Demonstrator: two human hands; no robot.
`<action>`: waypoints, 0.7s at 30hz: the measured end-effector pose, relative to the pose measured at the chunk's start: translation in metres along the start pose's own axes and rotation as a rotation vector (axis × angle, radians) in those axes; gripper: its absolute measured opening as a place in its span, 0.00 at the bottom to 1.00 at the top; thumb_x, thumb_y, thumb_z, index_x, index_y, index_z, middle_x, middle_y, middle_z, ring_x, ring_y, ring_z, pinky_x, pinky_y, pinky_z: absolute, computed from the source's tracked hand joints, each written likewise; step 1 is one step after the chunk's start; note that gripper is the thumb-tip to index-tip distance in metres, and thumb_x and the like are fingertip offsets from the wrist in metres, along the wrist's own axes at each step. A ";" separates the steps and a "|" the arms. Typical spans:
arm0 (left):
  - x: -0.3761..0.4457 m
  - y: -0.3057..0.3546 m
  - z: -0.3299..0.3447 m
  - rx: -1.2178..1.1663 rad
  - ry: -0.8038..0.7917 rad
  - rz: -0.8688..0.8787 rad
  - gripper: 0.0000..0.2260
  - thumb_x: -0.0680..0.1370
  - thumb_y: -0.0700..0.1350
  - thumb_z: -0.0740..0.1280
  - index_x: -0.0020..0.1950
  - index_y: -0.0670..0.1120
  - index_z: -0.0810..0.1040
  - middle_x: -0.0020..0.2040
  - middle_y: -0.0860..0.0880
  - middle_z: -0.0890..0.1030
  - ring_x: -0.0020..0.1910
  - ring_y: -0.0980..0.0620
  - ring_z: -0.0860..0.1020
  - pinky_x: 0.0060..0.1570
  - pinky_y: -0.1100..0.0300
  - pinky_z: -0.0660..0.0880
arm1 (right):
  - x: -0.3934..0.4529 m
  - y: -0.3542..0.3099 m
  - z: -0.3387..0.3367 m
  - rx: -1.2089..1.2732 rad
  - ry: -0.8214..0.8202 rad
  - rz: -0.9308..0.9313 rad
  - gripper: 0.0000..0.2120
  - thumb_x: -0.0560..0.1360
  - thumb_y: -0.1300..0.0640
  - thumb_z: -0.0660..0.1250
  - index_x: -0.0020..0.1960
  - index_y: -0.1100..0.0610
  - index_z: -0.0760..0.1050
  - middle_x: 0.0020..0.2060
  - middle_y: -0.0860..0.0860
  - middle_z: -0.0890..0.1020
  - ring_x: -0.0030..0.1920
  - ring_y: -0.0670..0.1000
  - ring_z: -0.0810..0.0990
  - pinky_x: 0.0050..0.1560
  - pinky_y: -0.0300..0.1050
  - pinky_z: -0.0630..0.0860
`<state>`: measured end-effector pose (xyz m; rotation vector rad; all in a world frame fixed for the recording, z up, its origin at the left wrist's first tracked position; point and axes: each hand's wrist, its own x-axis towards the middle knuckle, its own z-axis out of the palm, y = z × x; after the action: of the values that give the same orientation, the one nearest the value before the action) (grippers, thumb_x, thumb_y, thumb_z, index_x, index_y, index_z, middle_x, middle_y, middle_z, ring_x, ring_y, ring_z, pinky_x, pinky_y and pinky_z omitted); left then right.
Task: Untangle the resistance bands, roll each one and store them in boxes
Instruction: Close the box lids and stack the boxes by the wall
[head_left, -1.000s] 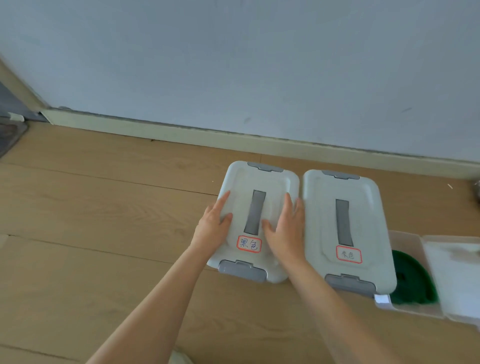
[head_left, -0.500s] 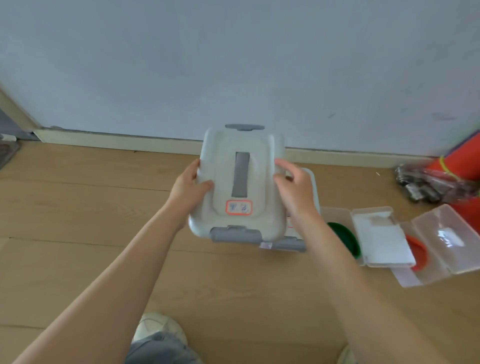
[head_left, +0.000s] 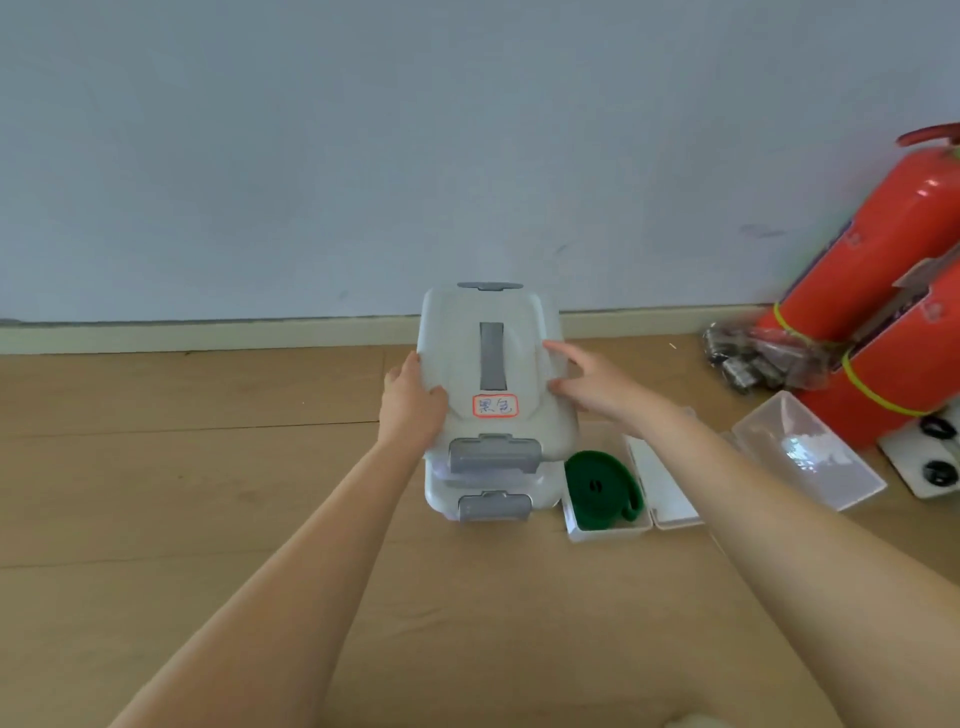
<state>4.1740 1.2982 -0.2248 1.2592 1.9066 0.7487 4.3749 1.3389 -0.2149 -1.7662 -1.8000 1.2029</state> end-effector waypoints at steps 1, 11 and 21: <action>-0.013 0.004 0.005 0.061 0.059 0.024 0.25 0.77 0.37 0.58 0.74 0.44 0.60 0.70 0.41 0.64 0.65 0.41 0.67 0.62 0.52 0.65 | -0.004 0.002 -0.006 -0.013 0.000 0.005 0.26 0.76 0.62 0.62 0.72 0.49 0.63 0.71 0.51 0.66 0.68 0.54 0.68 0.67 0.50 0.68; -0.100 0.036 0.119 0.448 -0.089 0.604 0.17 0.75 0.37 0.57 0.63 0.44 0.73 0.68 0.46 0.67 0.65 0.47 0.67 0.69 0.54 0.52 | -0.067 0.098 -0.052 -0.039 0.221 0.314 0.18 0.78 0.62 0.58 0.68 0.59 0.69 0.66 0.57 0.72 0.64 0.57 0.71 0.62 0.47 0.69; -0.064 -0.040 0.227 0.407 -0.510 0.155 0.24 0.79 0.39 0.57 0.74 0.39 0.55 0.76 0.41 0.55 0.74 0.44 0.57 0.70 0.55 0.55 | -0.043 0.246 -0.018 -0.124 0.486 0.531 0.21 0.77 0.54 0.62 0.67 0.62 0.66 0.62 0.61 0.73 0.63 0.62 0.70 0.63 0.56 0.67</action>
<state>4.3552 1.2422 -0.3700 1.6703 1.5877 0.0803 4.5537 1.2713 -0.3770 -2.4442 -1.1843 0.7251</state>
